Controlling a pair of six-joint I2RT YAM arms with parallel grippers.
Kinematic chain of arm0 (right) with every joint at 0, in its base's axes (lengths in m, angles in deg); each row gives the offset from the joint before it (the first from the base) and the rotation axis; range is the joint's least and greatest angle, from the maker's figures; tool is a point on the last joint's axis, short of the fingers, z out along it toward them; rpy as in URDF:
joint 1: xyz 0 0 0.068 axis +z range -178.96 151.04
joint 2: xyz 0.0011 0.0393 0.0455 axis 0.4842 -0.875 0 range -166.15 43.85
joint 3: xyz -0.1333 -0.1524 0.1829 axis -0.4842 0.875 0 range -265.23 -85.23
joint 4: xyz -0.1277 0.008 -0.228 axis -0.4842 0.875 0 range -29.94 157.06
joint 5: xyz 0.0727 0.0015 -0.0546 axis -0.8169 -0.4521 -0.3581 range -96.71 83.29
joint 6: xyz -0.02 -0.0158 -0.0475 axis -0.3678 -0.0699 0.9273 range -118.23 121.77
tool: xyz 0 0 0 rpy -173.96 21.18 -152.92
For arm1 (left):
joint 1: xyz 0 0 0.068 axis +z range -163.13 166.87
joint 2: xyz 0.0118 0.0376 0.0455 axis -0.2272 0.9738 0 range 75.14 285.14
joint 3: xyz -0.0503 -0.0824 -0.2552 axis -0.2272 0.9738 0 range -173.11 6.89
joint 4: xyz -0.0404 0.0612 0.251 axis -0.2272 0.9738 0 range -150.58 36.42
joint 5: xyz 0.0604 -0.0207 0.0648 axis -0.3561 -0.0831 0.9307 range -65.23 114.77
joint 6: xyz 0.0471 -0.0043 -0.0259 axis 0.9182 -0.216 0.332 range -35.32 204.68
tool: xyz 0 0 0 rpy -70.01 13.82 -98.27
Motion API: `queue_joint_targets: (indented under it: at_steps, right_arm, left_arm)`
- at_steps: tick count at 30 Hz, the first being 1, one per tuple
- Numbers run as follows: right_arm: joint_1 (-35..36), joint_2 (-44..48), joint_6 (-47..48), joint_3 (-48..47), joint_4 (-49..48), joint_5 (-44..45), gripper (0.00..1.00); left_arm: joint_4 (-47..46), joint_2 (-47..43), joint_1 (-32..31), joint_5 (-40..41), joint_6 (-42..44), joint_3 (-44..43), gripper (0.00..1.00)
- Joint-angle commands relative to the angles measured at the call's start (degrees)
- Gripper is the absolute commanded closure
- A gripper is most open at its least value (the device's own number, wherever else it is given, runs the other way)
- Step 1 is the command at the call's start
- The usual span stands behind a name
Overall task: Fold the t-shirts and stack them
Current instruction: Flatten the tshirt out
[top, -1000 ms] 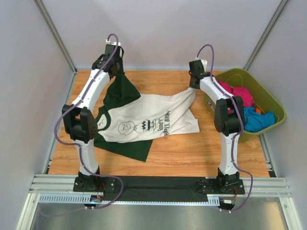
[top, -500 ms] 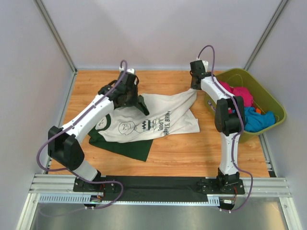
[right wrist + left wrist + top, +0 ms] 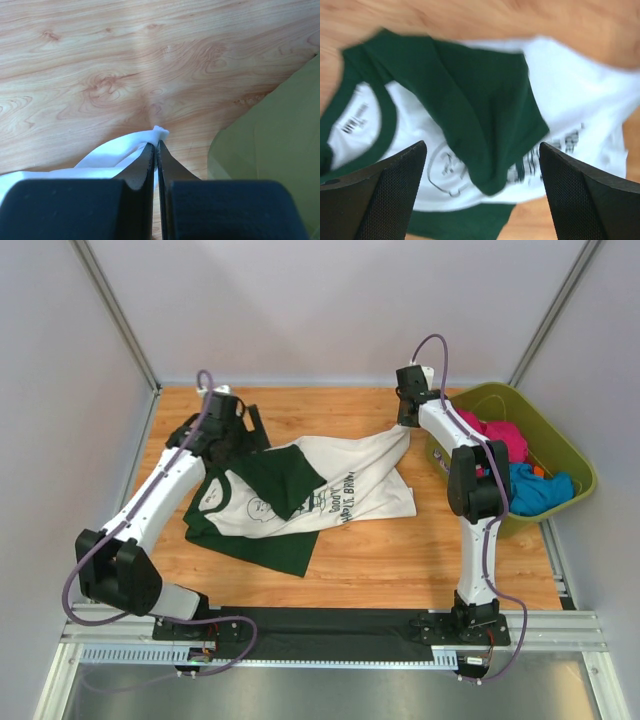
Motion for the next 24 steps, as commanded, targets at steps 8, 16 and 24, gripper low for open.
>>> queue_joint_targets:
  at_steps: [8, 16, 24]
  right_arm:
    - [-0.16, 1.12, 0.67, -1.59, 0.17, 0.03, 1.00]
    - [-0.16, 2.00, 1.11, -1.06, 0.52, -0.58, 1.00]
    - [-0.16, 2.00, 1.02, -0.80, 0.26, -0.67, 1.00]
  left_arm:
    - [-13.28, 8.52, 19.53, -8.67, -10.69, 0.87, 0.01]
    - [-17.16, 19.25, 21.74, -6.75, -19.05, -2.11, 0.01]
    - [-18.83, 23.47, 24.29, -4.99, -21.51, -0.01, 0.02]
